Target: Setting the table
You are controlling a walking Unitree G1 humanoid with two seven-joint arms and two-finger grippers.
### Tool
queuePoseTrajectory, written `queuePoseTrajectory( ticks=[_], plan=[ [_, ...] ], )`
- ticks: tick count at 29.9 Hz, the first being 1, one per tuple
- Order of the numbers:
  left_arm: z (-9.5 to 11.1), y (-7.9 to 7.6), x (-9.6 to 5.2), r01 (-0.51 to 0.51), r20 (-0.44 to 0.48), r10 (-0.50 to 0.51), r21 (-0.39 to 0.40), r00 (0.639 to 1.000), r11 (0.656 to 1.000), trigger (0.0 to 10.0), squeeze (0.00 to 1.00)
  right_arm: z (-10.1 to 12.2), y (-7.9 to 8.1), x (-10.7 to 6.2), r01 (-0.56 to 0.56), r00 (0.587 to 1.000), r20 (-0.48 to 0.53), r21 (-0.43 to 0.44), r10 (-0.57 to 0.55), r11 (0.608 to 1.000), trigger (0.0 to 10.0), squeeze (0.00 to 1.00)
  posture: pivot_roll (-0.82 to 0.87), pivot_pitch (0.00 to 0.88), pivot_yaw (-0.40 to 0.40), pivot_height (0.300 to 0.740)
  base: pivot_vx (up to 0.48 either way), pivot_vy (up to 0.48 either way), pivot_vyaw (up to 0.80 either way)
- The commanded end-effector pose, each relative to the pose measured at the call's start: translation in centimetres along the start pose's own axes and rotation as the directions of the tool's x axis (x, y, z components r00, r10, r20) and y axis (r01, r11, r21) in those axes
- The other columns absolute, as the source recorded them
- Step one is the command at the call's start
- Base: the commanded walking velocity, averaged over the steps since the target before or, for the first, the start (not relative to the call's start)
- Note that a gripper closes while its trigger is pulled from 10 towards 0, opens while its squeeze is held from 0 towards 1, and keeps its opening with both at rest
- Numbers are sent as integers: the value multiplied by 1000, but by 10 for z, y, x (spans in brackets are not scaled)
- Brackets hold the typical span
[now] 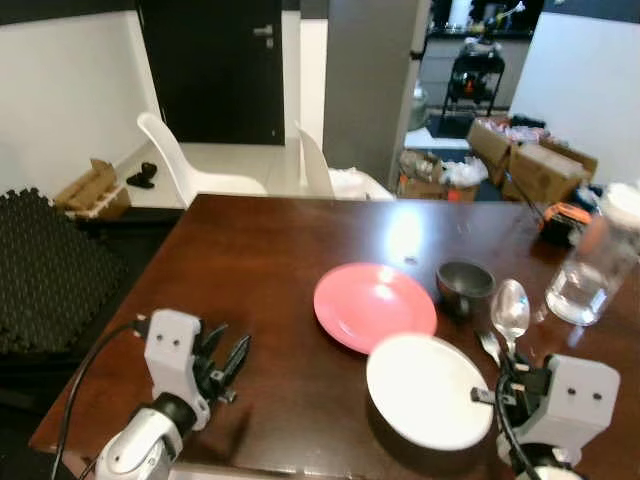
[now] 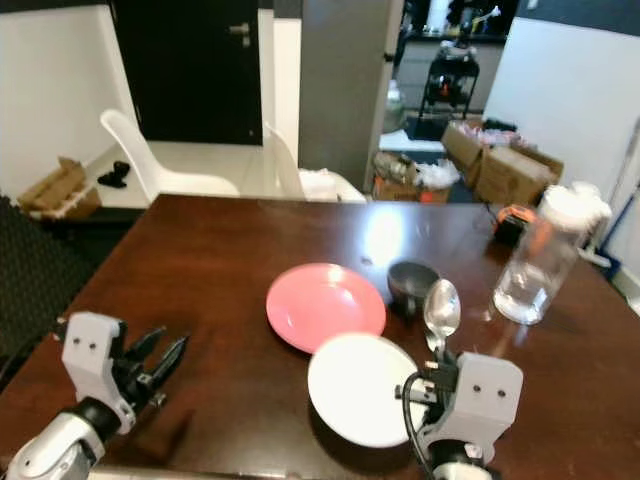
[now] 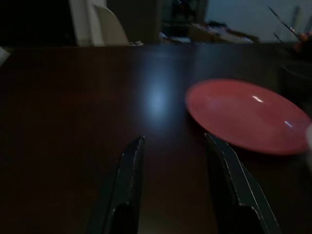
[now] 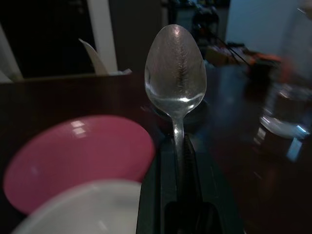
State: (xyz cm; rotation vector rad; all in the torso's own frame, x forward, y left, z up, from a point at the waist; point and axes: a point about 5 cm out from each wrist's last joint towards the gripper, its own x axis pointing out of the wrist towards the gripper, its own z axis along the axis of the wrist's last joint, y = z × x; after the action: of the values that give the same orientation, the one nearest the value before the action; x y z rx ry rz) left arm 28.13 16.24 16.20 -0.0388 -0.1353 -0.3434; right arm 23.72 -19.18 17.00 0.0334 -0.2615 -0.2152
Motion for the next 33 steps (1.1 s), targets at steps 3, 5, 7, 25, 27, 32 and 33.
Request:
queuePoseTrajectory(
  ticks=[3, 5, 7, 25, 27, 32, 33],
  plan=[
    [-4, 4, -7, -6, -37, 6, 3, 999, 1000, 10000, 173, -1, 0, -3, -8, 1000, -10, -22, 8, 1000, 10000, 0, -34, 70, 74, 740, 220, 0, 0],
    [-5, 1, -8, 15, -45, -15, -7, 999, 1000, 10000, 141, 0, -3, -3, -1, 1000, -9, -39, 0, 999, 10000, 0, -35, 72, 74, 740, 0, 0, 0],
    [-6, -3, -9, 48, -53, -49, -21, 997, 999, 10000, 114, 0, -7, -5, 8, 1000, -12, -54, -9, 998, 10000, 0, -38, 73, 75, 740, 0, 0, 0],
    [-9, -9, -12, 69, -101, -72, -29, 992, 997, 10000, 35, -6, -5, -4, -3, 999, -50, -28, 2, 1000, 10000, 0, -34, 72, 70, 740, 0, 0, 0],
    [-9, -9, -12, 70, -101, -72, -29, 992, 997, 10000, 31, -6, -5, -3, -3, 999, -50, -27, 1, 1000, 10000, 0, -35, 70, 71, 740, 0, 0, 0],
    [-9, -10, -12, 73, -104, -77, -42, 992, 996, 10000, 20, -6, -8, -5, 19, 998, -54, -41, -21, 999, 10000, 0, -42, 68, 71, 740, 0, 0, 0],
    [-10, -10, -12, 74, -105, -79, -43, 991, 996, 10000, 20, -6, -11, -6, 30, 998, -57, -50, -33, 998, 10000, 0, -48, 68, 74, 740, 0, 0, 0]
  ],
)
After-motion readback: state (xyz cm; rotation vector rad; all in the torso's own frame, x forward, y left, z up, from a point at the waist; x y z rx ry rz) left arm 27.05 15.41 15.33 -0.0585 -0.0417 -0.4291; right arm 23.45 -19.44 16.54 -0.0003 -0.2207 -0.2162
